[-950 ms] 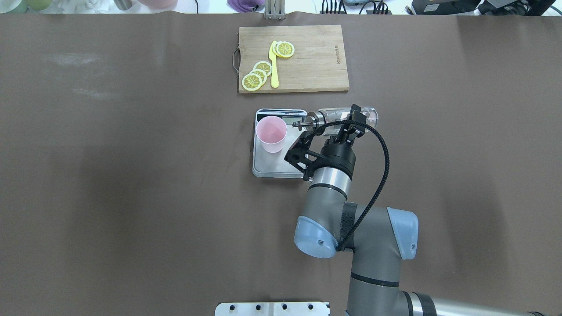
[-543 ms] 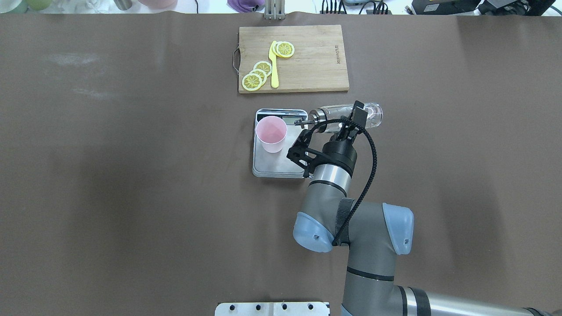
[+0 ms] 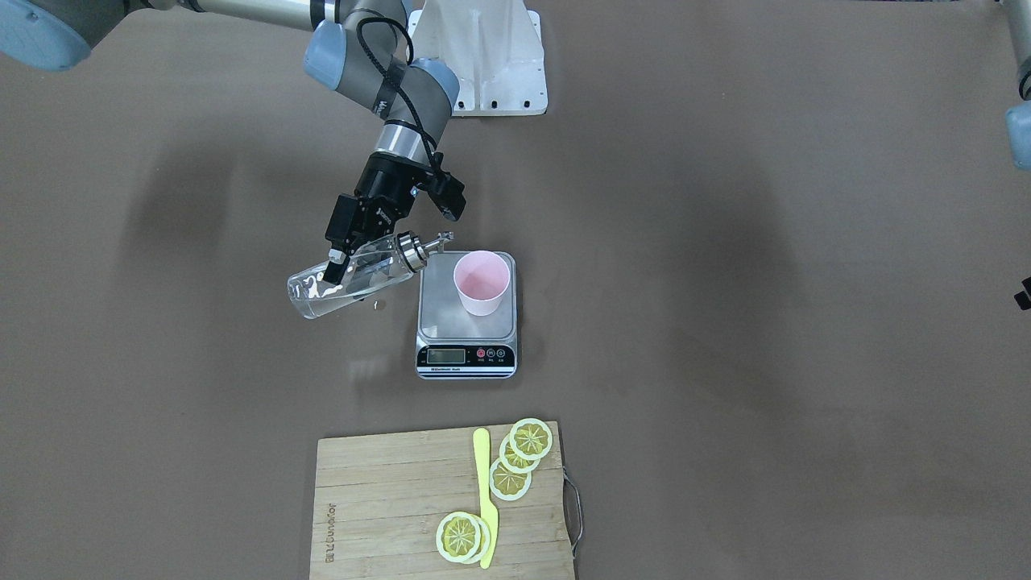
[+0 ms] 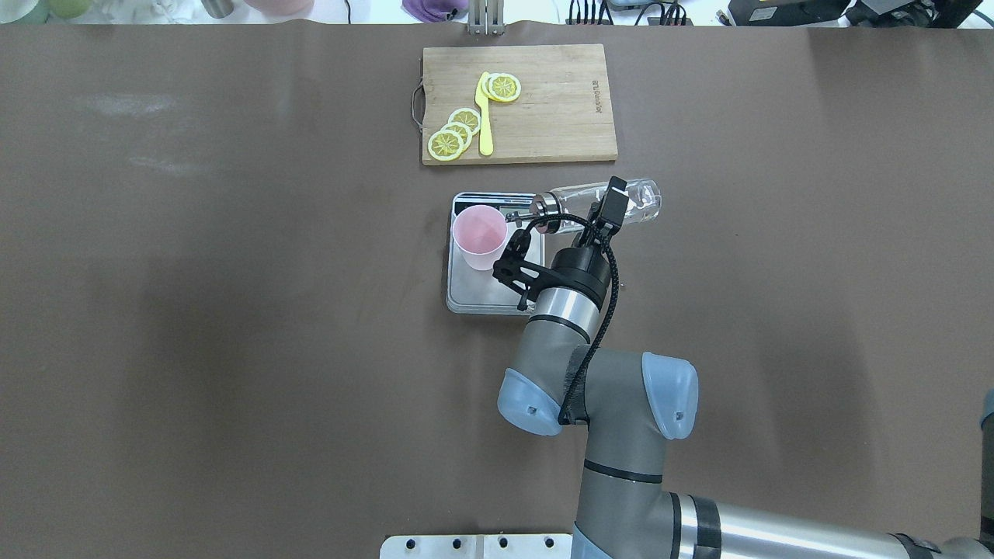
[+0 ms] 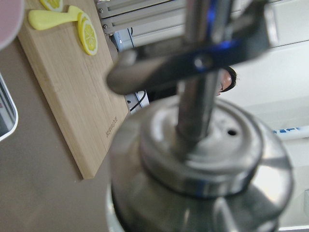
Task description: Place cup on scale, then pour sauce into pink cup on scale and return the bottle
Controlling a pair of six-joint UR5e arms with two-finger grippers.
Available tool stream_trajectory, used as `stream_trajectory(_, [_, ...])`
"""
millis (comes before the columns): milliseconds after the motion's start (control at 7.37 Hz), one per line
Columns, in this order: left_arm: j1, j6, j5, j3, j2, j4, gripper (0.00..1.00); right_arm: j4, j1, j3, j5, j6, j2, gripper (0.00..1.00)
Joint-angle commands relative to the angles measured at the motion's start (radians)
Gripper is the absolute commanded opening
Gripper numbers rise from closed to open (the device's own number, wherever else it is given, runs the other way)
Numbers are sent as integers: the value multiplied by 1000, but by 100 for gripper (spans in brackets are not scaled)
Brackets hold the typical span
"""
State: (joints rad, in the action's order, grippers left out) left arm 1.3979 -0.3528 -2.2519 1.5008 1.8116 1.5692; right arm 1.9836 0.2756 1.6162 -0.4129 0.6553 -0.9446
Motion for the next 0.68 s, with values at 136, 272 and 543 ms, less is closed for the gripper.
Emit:
stream_trajectory(136, [0, -1, 0, -1, 2, -1, 98, 50, 14, -16, 44, 1, 6, 0])
stream_trajectory(272, [0, -2, 0, 1, 2, 0, 98, 58, 20, -16, 61, 3, 0, 0])
stream_trajectory(543, [0, -2, 0, 1, 3, 0, 98, 72, 22, -16, 92, 1, -2, 0])
